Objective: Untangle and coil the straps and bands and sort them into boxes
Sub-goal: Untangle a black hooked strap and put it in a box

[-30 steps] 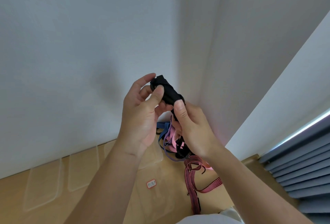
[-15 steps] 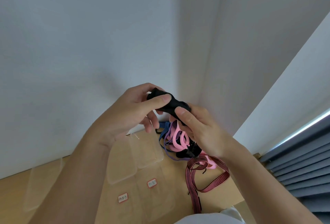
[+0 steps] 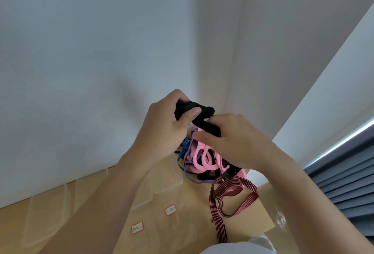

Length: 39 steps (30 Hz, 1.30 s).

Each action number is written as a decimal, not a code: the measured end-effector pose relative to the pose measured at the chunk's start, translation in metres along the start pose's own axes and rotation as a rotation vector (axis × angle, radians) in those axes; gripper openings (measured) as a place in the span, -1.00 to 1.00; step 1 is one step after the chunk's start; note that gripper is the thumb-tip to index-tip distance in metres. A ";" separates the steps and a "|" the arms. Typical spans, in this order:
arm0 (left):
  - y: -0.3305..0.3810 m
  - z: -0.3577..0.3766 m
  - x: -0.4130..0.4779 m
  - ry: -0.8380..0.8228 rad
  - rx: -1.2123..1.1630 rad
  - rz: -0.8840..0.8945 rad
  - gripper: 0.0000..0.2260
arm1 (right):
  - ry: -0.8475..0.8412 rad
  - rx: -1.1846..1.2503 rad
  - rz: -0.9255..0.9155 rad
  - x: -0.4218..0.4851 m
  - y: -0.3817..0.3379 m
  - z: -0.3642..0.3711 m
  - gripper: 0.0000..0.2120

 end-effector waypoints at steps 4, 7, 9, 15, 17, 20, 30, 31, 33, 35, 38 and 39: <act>0.011 0.005 -0.004 -0.129 0.097 0.085 -0.87 | -0.034 -0.205 -0.089 -0.001 -0.008 -0.021 -0.70; 0.014 0.000 -0.003 -0.217 0.115 0.095 -0.86 | 0.017 -0.187 -0.136 0.003 -0.015 -0.040 -0.68; 0.017 -0.003 -0.002 -0.293 0.087 0.091 -0.86 | 0.032 -0.100 -0.150 0.006 -0.019 -0.048 -0.68; 0.024 -0.003 -0.011 -0.521 -0.199 -0.003 -0.87 | -0.151 0.313 -0.244 0.010 -0.038 -0.056 -0.60; 0.027 0.000 -0.014 -0.572 -0.303 -0.031 -0.89 | -0.186 0.421 -0.299 0.016 -0.040 -0.055 -0.60; 0.033 0.004 -0.017 -0.626 -0.435 -0.072 -0.86 | -0.167 0.603 -0.355 0.022 -0.042 -0.051 -0.70; 0.045 0.008 -0.004 -0.395 -0.809 -0.192 -0.85 | 0.136 1.224 -0.049 0.042 -0.023 -0.019 -0.47; 0.044 0.009 -0.002 -0.337 -0.801 -0.210 -0.82 | 0.167 1.264 0.028 0.043 -0.017 -0.012 -0.47; 0.043 0.011 0.002 -0.246 -0.778 -0.245 -0.80 | 0.228 1.284 0.174 0.043 -0.005 -0.001 -0.43; 0.045 0.013 0.003 -0.190 -0.760 -0.251 -0.81 | 0.289 1.243 0.258 0.039 0.005 0.000 -0.38; 0.047 0.014 0.006 -0.086 -0.689 -0.240 -0.84 | 0.324 1.192 0.242 0.033 0.007 -0.005 -0.43; 0.046 0.014 0.007 -0.051 -0.653 -0.228 -0.84 | 0.330 1.162 0.231 0.031 0.008 -0.007 -0.48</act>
Point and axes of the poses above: each hand's wrist, its own x-axis towards the middle knuckle, its own z-axis out of the palm, y = z × x, the point moved 8 cm from there along x, towards the middle knuckle, and after that the axes turned 6 degrees about y, right-handed, at the moved point
